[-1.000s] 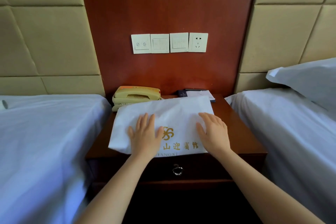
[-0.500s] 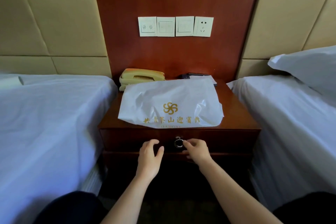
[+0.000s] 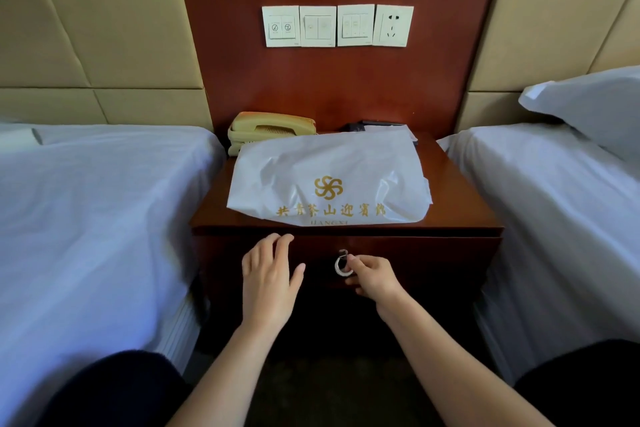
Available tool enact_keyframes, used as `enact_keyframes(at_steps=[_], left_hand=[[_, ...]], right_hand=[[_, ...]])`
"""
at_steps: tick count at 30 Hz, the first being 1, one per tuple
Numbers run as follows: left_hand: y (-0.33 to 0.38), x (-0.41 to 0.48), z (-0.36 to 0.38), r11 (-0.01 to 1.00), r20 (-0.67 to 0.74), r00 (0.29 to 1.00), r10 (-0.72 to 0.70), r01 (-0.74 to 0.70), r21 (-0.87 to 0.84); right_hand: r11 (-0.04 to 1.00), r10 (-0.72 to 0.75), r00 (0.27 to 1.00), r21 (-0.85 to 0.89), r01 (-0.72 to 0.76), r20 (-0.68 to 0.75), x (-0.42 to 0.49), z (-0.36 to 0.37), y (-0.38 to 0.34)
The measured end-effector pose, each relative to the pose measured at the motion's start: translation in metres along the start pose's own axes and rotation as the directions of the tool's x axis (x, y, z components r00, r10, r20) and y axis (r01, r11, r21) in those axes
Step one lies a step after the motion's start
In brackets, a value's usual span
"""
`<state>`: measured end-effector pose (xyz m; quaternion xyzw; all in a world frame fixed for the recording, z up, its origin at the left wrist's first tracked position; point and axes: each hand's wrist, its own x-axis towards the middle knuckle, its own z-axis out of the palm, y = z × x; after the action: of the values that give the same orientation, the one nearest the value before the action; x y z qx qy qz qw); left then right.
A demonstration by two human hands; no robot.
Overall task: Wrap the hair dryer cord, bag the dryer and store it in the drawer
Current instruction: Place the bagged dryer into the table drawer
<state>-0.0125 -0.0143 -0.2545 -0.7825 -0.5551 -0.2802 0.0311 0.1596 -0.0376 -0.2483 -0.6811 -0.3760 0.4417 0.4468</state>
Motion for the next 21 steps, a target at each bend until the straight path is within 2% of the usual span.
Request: enact_keyframes(at_steps=[3, 6, 9, 11, 14, 16, 18, 21], left_hand=[[-0.002, -0.007, -0.012, 0.997, -0.049, 0.995, 0.082, -0.082, 0.018], [-0.002, -0.017, -0.024, 0.989, -0.02, 0.99, 0.142, -0.141, 0.037], [0.0, -0.032, -0.038, 0.985, 0.141, 0.978, 0.156, -0.164, 0.049], [0.002, -0.043, -0.047, 0.988, 0.193, 0.971, 0.145, -0.151, 0.02], [0.006, -0.056, -0.06, 0.986, 0.22, 0.961, 0.167, -0.161, -0.042], [0.008, -0.066, -0.07, 0.987, 0.256, 0.953, 0.159, -0.146, -0.071], [0.009, -0.075, -0.08, 0.987, 0.306, 0.941, 0.147, -0.12, -0.105], [0.01, -0.082, -0.092, 0.988, 0.402, 0.912, 0.079, -0.02, -0.15]], right_hand=[[0.996, 0.008, 0.997, -0.087, -0.001, 0.073, -0.022, -0.009, 0.004], [0.941, -0.021, 0.987, -0.331, 0.073, 0.157, -0.046, -0.022, 0.002], [0.742, -0.153, 0.978, -0.638, 0.208, 0.142, -0.076, -0.036, -0.007], [0.598, -0.303, 0.947, -0.754, 0.272, 0.101, -0.099, -0.045, -0.016], [0.47, -0.462, 0.886, -0.834, 0.289, 0.047, -0.124, -0.06, -0.028], [0.413, -0.495, 0.865, -0.853, 0.319, 0.084, -0.13, -0.067, -0.028], [0.385, -0.444, 0.879, -0.849, 0.362, 0.173, -0.133, -0.07, -0.023], [0.408, -0.317, 0.919, -0.841, 0.355, 0.235, -0.138, -0.071, -0.016]])
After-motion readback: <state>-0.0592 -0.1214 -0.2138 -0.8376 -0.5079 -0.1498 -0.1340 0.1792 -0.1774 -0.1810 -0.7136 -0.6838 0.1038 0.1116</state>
